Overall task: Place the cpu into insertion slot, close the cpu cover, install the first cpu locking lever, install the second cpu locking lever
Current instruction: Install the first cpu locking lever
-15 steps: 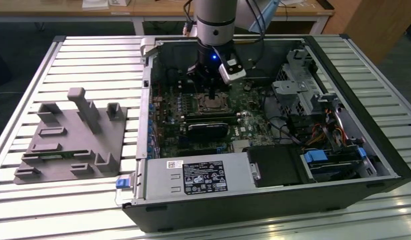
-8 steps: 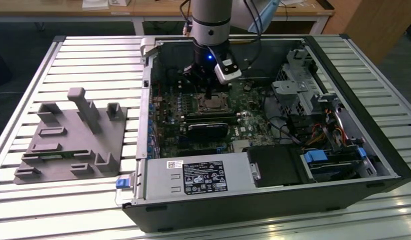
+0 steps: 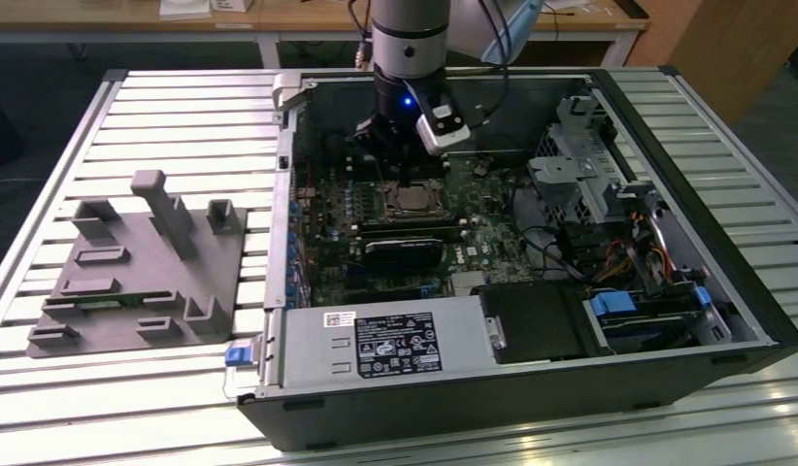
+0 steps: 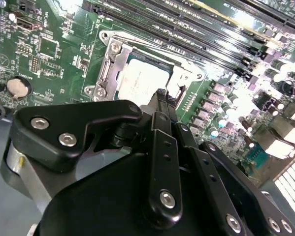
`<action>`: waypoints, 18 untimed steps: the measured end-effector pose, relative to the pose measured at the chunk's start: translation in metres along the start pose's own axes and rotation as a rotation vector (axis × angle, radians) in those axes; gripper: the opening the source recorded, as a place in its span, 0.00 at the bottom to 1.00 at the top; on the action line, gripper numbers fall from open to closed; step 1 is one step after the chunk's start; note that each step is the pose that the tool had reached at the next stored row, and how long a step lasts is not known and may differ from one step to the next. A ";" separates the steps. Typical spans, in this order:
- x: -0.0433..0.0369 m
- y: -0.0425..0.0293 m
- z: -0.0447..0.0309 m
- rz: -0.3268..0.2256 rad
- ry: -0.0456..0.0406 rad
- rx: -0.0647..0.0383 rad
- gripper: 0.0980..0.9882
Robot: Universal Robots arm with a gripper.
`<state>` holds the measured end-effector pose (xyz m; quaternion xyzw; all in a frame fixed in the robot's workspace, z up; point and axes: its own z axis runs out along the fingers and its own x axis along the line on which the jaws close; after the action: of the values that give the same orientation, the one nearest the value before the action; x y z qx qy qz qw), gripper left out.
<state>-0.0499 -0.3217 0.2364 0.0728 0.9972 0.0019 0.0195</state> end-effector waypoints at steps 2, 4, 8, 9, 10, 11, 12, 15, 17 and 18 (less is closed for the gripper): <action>-0.0001 0.0000 -0.0044 0.000 -0.0003 0.000 0.01; -0.0003 0.0000 -0.0092 0.000 -0.0005 0.000 0.01; -0.0005 0.0001 -0.0154 0.000 -0.0011 0.000 0.01; -0.0004 0.0001 -0.0156 0.000 -0.0016 0.000 0.01; 0.0000 0.0001 -0.0155 0.000 -0.0022 0.000 0.01; 0.0007 -0.0001 -0.0157 0.000 -0.0027 0.000 0.01; 0.0022 -0.0003 -0.0158 0.000 -0.0032 -0.001 0.01; 0.0077 -0.0012 -0.0159 0.000 -0.0039 -0.002 0.01; 0.0121 -0.0018 -0.0161 0.000 -0.0038 -0.004 0.01; 0.0146 -0.0022 -0.0162 0.000 -0.0037 -0.004 0.01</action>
<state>-0.0653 -0.3217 0.2521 0.0729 0.9971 0.0040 0.0215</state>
